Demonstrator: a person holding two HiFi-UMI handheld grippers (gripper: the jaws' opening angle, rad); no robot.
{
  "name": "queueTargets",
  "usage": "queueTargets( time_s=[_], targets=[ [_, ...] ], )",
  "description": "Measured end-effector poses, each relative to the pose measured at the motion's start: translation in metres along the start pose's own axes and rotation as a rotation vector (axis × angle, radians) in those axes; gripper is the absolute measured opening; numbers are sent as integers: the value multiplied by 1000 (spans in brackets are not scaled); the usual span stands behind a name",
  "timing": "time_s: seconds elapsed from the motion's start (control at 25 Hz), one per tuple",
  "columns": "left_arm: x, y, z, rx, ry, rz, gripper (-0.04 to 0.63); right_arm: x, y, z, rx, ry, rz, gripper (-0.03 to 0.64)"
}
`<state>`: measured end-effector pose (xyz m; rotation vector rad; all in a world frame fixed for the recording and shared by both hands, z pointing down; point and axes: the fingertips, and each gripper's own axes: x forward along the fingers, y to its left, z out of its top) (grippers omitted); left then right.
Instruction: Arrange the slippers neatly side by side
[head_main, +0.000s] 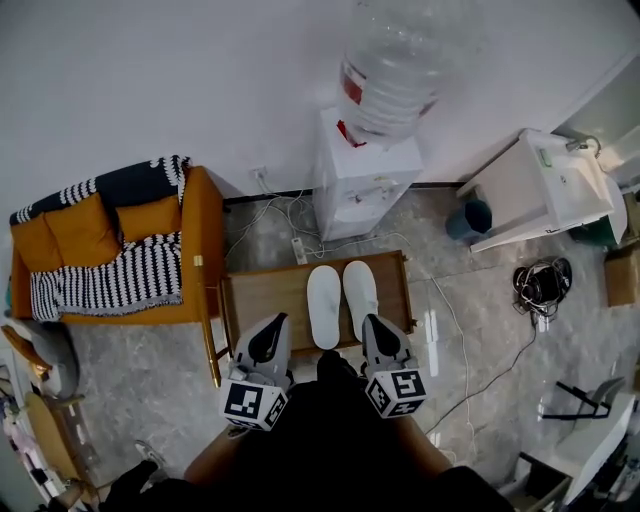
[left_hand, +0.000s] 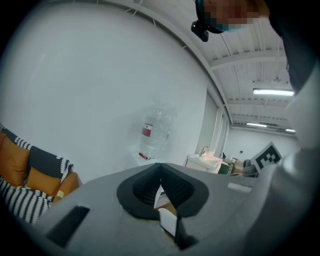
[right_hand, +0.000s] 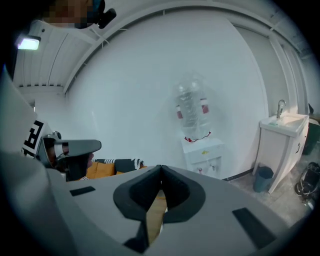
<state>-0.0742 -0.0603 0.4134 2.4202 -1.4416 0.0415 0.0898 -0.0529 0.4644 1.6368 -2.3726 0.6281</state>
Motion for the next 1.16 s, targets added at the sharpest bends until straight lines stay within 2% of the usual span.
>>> queueTargets(
  time_s=[0.32, 1.16],
  targets=[
    [-2, 2, -2, 5, 0, 20, 12, -10, 9, -12, 0, 23, -10, 11],
    [-4, -5, -3, 18, -9, -9, 11, -13, 8, -13, -10, 17, -19, 11]
  ],
)
